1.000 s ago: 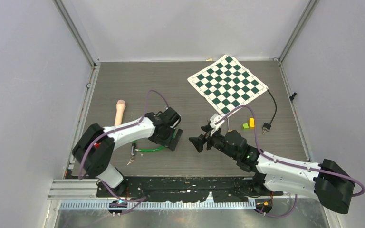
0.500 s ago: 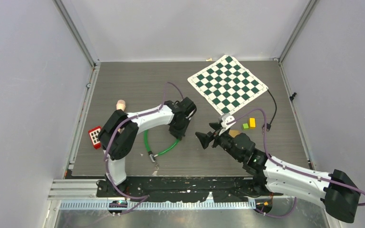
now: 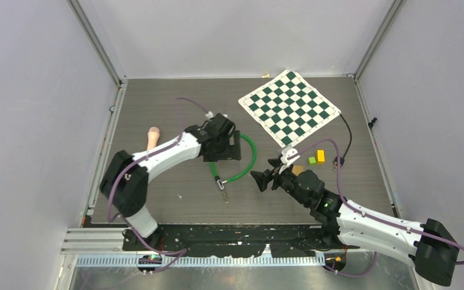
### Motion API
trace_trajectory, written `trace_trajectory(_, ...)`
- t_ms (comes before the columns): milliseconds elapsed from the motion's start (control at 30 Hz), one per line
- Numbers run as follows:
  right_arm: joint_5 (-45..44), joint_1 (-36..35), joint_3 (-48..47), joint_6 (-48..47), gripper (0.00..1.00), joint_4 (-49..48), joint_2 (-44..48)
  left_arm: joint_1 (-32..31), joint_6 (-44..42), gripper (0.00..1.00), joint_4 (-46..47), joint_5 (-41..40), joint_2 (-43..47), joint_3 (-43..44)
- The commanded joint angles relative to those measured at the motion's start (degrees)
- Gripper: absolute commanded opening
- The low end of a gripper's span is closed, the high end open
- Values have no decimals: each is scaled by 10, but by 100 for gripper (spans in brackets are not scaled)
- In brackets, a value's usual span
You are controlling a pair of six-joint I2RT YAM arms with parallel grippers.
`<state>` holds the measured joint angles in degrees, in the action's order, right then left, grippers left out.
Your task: Unlock with the key
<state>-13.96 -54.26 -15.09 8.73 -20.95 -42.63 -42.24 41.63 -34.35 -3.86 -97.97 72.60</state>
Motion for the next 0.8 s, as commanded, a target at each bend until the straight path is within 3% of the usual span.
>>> trace_trajectory(0,43,0,-25,-13,84,-13,-35,24,102,92,57,-43,107,-120)
trace_trajectory(233,97,-3,-91,11,78,1,-165,54,184,86,91,-44,159,-231)
trace_trajectory(400,93,-7,-104,26,76,8,-217,58,195,84,103,1,114,-219)
trace_trajectory(667,102,-11,-83,38,76,-16,-228,37,239,63,51,-2,37,-183)
trace_trajectory(767,103,-20,-67,33,75,-73,-249,29,263,49,39,5,23,-172)
